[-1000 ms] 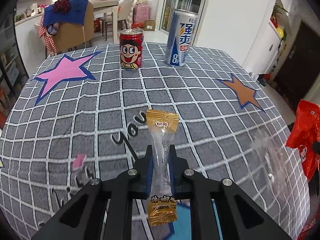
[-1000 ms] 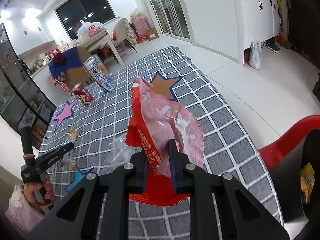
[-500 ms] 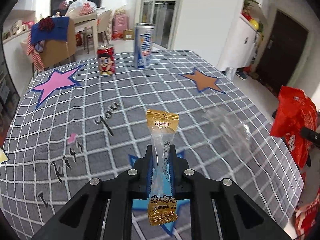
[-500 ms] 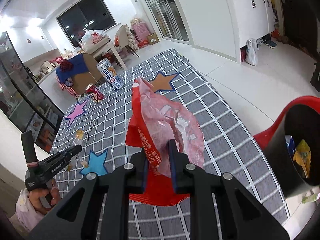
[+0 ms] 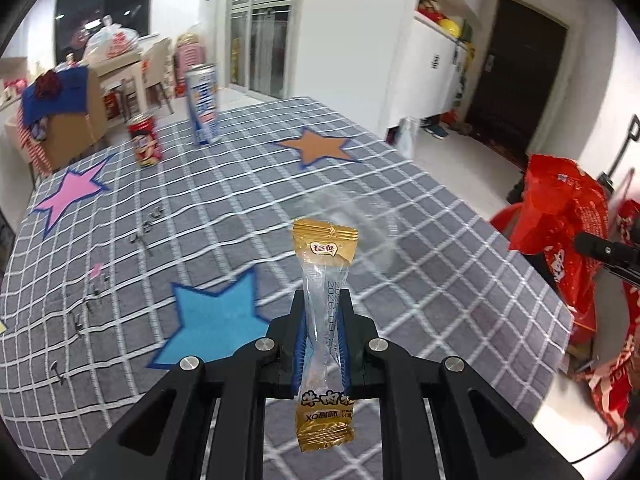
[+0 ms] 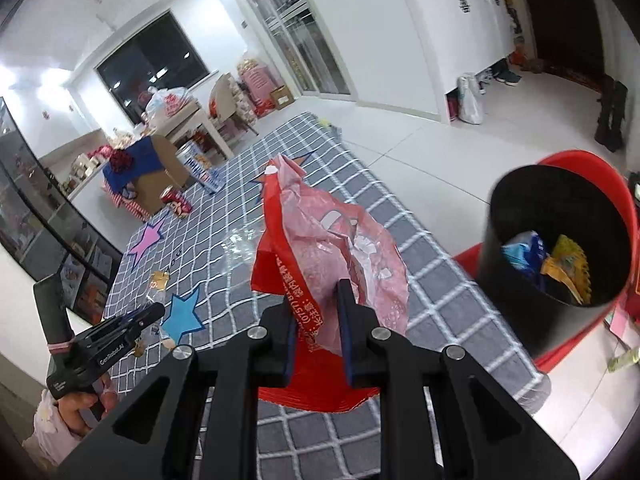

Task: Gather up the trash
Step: 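Carry the red bag and candy over the black bin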

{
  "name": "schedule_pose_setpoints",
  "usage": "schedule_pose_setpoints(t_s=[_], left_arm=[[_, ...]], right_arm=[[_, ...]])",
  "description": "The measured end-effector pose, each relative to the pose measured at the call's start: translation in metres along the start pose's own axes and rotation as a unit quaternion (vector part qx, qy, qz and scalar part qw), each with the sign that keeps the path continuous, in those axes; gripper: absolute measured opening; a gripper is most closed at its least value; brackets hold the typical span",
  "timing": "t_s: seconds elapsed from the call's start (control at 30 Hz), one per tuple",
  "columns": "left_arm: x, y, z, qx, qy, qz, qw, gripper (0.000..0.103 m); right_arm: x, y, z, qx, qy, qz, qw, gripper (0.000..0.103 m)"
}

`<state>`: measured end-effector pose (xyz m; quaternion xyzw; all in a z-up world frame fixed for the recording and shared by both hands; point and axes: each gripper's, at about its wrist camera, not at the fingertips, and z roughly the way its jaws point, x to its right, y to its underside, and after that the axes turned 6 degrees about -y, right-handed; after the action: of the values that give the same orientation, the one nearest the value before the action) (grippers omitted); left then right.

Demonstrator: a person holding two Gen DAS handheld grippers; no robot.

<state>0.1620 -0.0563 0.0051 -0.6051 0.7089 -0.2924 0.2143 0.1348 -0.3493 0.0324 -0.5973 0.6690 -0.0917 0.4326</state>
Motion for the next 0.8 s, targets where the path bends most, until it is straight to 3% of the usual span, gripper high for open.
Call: schedule_pose_setpoints(t_s=[0.3, 0.8], left_arm=[[0.077, -0.017, -0.006, 0.009, 0.05, 0.054, 0.9973, 0.103], [0.205, -0.035, 0.001, 0.01, 0.119, 0.145, 0.9821, 0.103]], right_arm=[[0.051, 0.004, -0.036, 0.03, 0.028, 0.041, 0.998, 0.019], [0.124, 0.013, -0.084, 0.069, 0.073, 0.098, 0.99, 0.019]])
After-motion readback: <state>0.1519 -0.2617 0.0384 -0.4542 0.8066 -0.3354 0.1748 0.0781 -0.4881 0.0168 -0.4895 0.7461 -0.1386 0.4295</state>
